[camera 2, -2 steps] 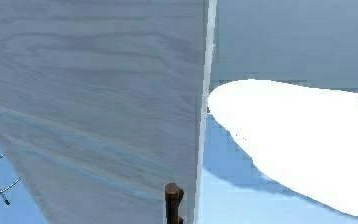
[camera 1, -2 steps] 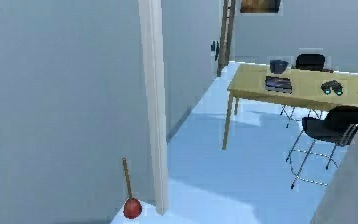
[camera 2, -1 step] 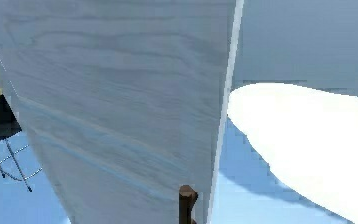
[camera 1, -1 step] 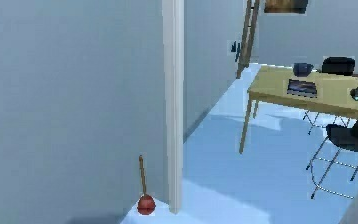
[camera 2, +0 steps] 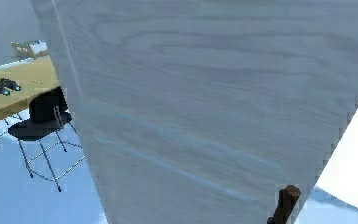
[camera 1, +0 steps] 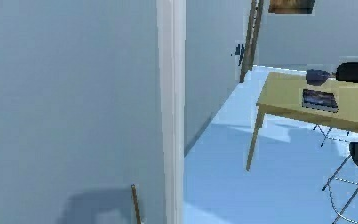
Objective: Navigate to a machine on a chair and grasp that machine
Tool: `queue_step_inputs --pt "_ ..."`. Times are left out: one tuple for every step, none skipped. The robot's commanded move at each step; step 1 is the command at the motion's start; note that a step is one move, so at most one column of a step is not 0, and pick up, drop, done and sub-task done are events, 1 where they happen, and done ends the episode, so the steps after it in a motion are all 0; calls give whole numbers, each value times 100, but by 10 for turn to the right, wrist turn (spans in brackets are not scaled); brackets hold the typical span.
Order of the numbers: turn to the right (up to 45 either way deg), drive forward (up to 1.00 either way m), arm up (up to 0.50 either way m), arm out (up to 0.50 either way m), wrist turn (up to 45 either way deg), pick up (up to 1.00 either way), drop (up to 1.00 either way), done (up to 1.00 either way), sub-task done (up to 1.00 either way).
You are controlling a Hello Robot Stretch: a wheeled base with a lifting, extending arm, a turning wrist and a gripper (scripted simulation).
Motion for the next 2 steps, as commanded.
queue_step_inputs --pt "240 0 0 0 0 0 0 0 0" --pt "30 0 0 0 0 0 0 0 0"
